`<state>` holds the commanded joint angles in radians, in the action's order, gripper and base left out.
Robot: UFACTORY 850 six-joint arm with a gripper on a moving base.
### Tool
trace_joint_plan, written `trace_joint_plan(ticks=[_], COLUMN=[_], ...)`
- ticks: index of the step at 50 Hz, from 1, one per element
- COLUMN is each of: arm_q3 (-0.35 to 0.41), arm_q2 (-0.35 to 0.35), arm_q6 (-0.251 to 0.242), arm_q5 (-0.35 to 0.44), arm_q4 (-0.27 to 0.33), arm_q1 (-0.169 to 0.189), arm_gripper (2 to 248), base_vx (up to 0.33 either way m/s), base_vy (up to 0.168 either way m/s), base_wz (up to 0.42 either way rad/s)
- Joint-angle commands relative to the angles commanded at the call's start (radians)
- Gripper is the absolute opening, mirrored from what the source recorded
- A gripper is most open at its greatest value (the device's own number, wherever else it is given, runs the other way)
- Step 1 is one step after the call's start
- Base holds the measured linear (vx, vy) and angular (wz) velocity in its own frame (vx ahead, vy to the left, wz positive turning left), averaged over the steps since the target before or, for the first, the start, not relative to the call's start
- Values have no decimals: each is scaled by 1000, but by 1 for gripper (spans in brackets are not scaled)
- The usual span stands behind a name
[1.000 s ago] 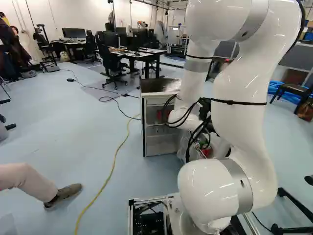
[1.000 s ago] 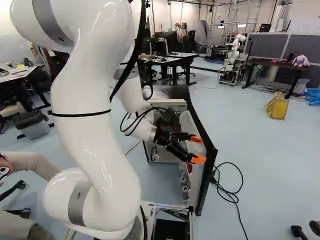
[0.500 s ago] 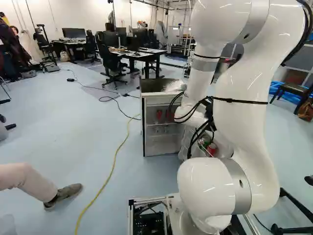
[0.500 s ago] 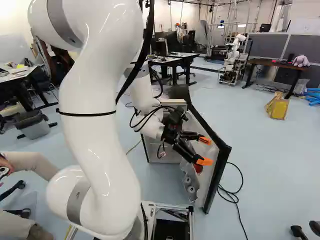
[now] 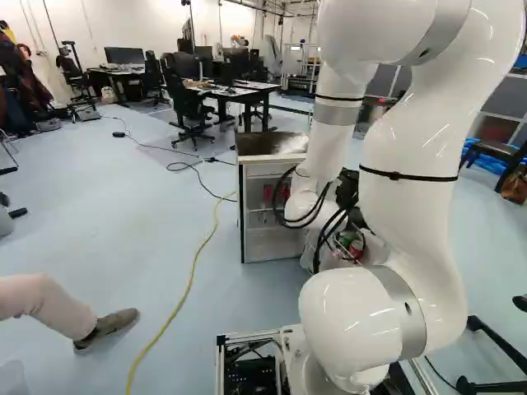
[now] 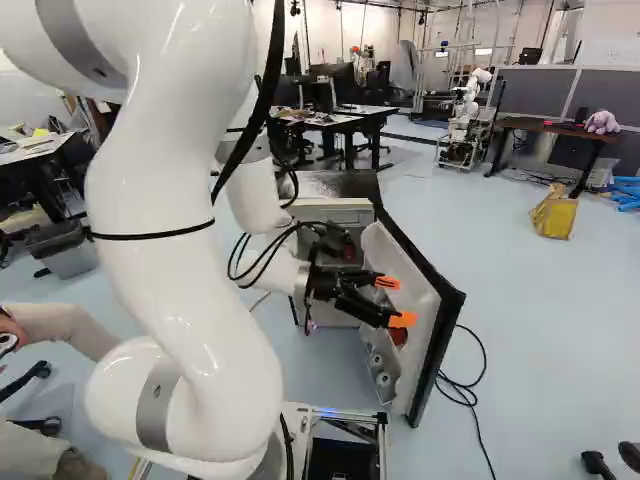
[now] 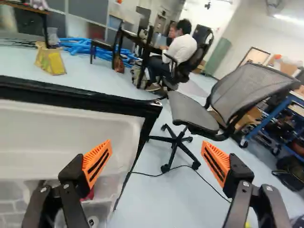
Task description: Grab a drink from the fridge
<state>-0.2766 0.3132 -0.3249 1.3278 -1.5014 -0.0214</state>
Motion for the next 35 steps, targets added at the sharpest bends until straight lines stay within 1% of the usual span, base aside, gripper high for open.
trace_joint_plan(ticks=[11, 20, 29, 35], arm_q3=[84, 133, 152, 145], arm_q2=[-45, -73, -85, -81], arm_q6=[0, 0, 0, 0], arm_q5=[-30, -55, -80, -97], arm_q4=[115, 212, 305, 368], arm_q1=[-80, -148, -207, -236], arm_gripper=[247, 247, 247, 247], base_vx=[0, 0, 0, 0], base_vy=[0, 0, 0, 0], base_wz=[0, 0, 0, 0])
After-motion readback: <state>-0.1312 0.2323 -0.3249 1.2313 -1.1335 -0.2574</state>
